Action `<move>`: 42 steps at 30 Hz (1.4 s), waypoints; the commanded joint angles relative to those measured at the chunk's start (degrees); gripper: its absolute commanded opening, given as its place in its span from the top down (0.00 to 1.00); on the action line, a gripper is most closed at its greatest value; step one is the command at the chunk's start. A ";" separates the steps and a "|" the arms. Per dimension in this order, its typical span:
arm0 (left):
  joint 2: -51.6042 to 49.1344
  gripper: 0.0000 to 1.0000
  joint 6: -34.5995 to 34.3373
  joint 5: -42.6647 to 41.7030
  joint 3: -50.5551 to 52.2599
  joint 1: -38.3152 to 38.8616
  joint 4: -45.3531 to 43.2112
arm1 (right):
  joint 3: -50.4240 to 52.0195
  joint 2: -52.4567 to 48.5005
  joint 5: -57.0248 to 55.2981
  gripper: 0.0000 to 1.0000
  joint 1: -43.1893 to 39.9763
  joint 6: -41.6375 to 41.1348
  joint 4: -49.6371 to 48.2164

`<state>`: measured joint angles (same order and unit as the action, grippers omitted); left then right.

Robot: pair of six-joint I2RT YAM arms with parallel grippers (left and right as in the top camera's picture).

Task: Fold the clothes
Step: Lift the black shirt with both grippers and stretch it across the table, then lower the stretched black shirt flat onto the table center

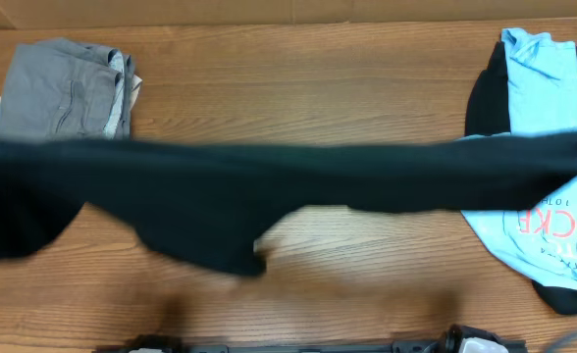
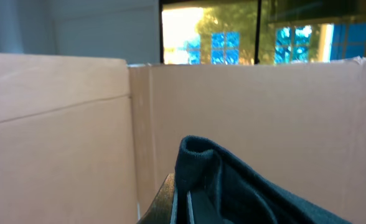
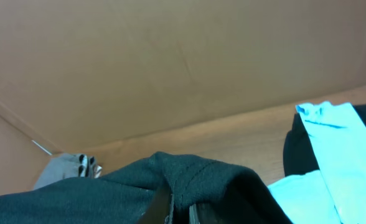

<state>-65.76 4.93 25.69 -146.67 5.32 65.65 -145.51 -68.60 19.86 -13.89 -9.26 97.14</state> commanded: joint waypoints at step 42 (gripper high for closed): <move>-61.07 0.96 -6.75 -15.30 12.41 -0.74 -2.58 | 61.57 -40.41 -0.66 0.96 9.75 1.11 -63.45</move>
<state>-125.60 -0.03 11.62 -134.15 5.10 65.63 -83.81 -107.39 19.88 -4.78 -7.99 37.82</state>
